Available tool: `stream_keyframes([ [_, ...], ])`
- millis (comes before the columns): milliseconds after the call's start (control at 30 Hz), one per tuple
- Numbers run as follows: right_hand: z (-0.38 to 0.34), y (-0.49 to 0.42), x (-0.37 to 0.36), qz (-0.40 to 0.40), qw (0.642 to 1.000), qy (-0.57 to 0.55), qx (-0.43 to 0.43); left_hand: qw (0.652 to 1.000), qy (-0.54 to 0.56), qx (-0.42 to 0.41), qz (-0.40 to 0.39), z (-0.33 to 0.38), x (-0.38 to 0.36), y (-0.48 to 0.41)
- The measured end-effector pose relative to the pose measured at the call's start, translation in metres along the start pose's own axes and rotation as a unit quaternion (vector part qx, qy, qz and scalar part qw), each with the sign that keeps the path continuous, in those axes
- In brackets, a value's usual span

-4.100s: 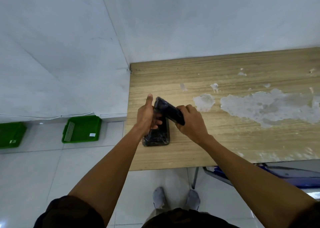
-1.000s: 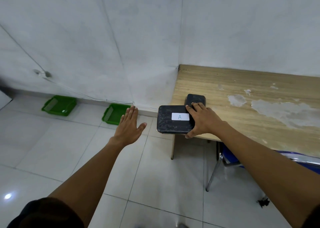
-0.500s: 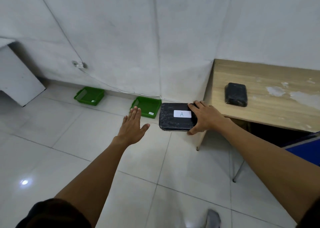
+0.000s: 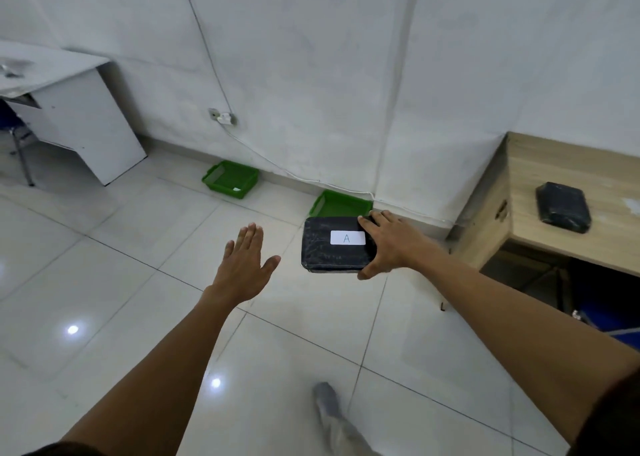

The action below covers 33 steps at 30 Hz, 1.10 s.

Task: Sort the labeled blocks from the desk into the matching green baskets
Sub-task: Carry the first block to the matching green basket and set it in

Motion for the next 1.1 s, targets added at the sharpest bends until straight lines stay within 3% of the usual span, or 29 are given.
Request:
stream_keyframes([
  [200,-0.061,-0.082,0.022,0.015,1.0,0.018,0.018,1.0,-0.028,0.008,0.009,-0.085,0.042,-0.045],
  [733,-0.262,-0.317,0.106,-0.019,0.999,-0.006,0.045,0.998,0.03,0.044,0.028,-0.326,0.166,-0.168],
  [1100,-0.42,-0.424,0.149,-0.016,0.999,-0.025,-0.039,0.999,0.003,-0.023,-0.048,-0.512,0.253,-0.247],
])
Point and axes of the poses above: each hand's wrist, its own y-axis away from the middle knuckle, its own x-axis out of the back of the hand, z = x × y, the point moved 1 cm from there along -y, towards the middle knuckle, and after that the axes turned 7 degrees about y, right-handed, at the moved point
